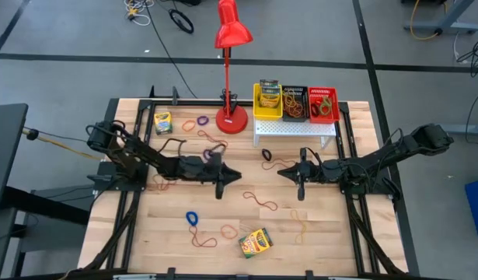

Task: Pick & Place Office Desk Supplies
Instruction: Put the red rubber band into the black bin on the shelf

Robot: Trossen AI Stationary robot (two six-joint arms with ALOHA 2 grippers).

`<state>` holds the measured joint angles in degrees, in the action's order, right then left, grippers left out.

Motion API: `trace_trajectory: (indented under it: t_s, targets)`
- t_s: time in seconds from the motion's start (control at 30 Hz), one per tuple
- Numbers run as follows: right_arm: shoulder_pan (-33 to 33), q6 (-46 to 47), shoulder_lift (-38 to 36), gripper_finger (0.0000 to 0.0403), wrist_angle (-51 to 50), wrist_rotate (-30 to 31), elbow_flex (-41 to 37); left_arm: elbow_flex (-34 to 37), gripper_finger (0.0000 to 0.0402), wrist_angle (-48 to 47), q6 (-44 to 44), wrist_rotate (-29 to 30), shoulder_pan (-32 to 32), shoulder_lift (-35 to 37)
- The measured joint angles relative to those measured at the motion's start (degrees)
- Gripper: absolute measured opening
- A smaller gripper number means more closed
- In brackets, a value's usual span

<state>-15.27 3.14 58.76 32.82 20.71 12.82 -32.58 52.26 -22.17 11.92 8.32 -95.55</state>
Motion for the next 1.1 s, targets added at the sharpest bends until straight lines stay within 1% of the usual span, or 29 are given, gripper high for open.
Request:
trace_trajectory:
  t_s: [0.07,0.1,0.2,0.3,0.37,0.47,0.57,0.67,0.77,0.87,0.97,1.1]
  targets:
    - [0.0,0.0,0.0,0.0005,0.0,0.0,0.0,-2.1,0.0016,-7.3,0.9,0.0,0.4,0.0]
    - [0.0,0.0,0.0,0.0005,0.0,0.0,0.0,-3.1,0.001,-10.5,1.2,-0.1,0.6,0.0]
    - [0.0,0.0,0.0,0.0005,0.0,0.0,0.0,-6.3,0.0007,-19.6,0.2,-1.5,1.3,0.0]
    - [0.0,0.0,0.0,0.0005,0.0,0.0,0.0,-9.9,0.001,-31.2,-0.9,-3.9,3.0,0.0]
    - [0.0,0.0,0.0,0.0005,0.0,0.0,0.0,-13.0,0.0023,-40.2,-1.0,-4.0,4.8,0.0]
    - [0.0,0.0,0.0,0.0005,0.0,0.0,0.0,-17.9,0.005,-54.6,-4.2,-0.8,7.6,0.0]
    - [0.0,0.0,0.0,0.0005,0.0,0.0,0.0,-23.1,0.0082,-67.3,-10.2,1.4,9.9,0.0]
    - [0.0,0.0,0.0,0.0005,0.0,0.0,0.0,-27.0,0.0111,-78.8,-19.1,1.9,11.7,0.0]
    - [0.0,0.0,0.0,0.0005,0.0,-0.1,0.0,-27.7,0.0127,-84.9,-26.2,1.8,14.3,0.0]
    - [0.0,0.0,0.0,0.0005,0.0,-0.1,0.0,-26.7,0.0128,-90.2,-28.8,2.7,17.2,0.2]
    - [0.0,0.0,0.0,0.0005,0.0,-0.1,0.0,-24.6,0.0121,-93.7,-32.2,2.7,18.6,0.5]
    - [0.0,0.0,0.0,0.0005,0.0,-0.1,0.0,-21.5,0.0097,-95.7,-35.9,3.0,20.9,2.8]
